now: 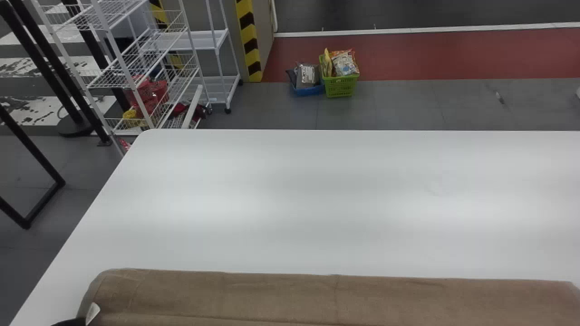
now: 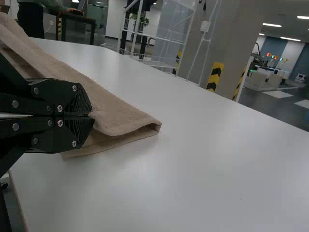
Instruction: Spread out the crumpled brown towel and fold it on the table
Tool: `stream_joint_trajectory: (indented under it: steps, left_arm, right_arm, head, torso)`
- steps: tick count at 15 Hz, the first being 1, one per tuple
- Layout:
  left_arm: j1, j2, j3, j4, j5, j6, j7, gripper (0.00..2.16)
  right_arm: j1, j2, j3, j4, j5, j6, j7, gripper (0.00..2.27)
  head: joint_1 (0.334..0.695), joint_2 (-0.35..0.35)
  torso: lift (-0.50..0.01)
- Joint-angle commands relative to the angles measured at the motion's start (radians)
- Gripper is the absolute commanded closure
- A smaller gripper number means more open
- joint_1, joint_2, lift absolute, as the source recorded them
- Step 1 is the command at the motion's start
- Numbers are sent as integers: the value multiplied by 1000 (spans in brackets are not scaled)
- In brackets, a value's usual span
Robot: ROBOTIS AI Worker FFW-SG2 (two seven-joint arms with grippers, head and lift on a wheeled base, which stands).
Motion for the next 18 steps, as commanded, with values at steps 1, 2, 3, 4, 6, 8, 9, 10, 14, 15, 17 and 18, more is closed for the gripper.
stream_joint_trajectory:
  steps: [1,2,3,4,6,8,9,10,14,15,17,18]
  left_arm:
    - [1,-2,-29,-1,-28,4,0,1544]
    - [1,-3,-44,-1,-40,4,-2,1544]
    - [7,-5,-55,-4,-52,4,-5,1544]
    - [8,-6,-69,-7,-69,4,-3,1544]
    - [14,-6,-95,-13,-105,4,-5,1544]
    - [16,0,-112,-13,-124,4,-5,1544]
    - [14,0,-119,-13,-138,4,-5,1544]
    - [13,0,-132,-13,-157,4,-3,1544]
    - [10,17,-142,-16,-189,4,-3,1544]
    - [5,21,-142,-16,-198,4,-5,1541]
    - [-4,30,-150,-15,-215,4,-5,1541]
    - [-10,40,-158,-15,-232,4,-3,1541]
  right_arm:
    - [2,4,18,0,6,-19,-3,1443]
    - [0,7,27,-2,8,-28,-4,1443]
    - [0,7,32,-2,8,-28,-4,1443]
    - [0,7,34,-2,8,-34,-6,1443]
    - [0,9,34,-3,6,-43,-4,1443]
    - [3,9,32,-3,8,-46,-1,1443]
    - [5,10,34,-3,9,-55,-3,1443]
    - [5,12,34,-3,9,-65,-3,1443]
    - [28,19,31,-15,8,-108,-8,1443]
    - [28,19,29,-15,8,-114,-6,1443]
    - [28,24,31,-26,8,-120,-8,1443]
    - [28,27,31,-32,12,-129,-11,1443]
  head:
    - [695,111]
    - [695,106]
    - [695,104]
    - [695,104]
    - [695,101]
    - [695,94]
    - [695,92]
    - [695,90]
    - [695,89]
    - [695,91]
    - [695,102]
    - [695,106]
  torso:
    - [-127]
    - [-127]
    - [-127]
    - [-127]
    - [-127]
    - [-127]
    - [-127]
    - [-127]
    - [-127]
    - [-127]
    - [-127]
    - [-127]
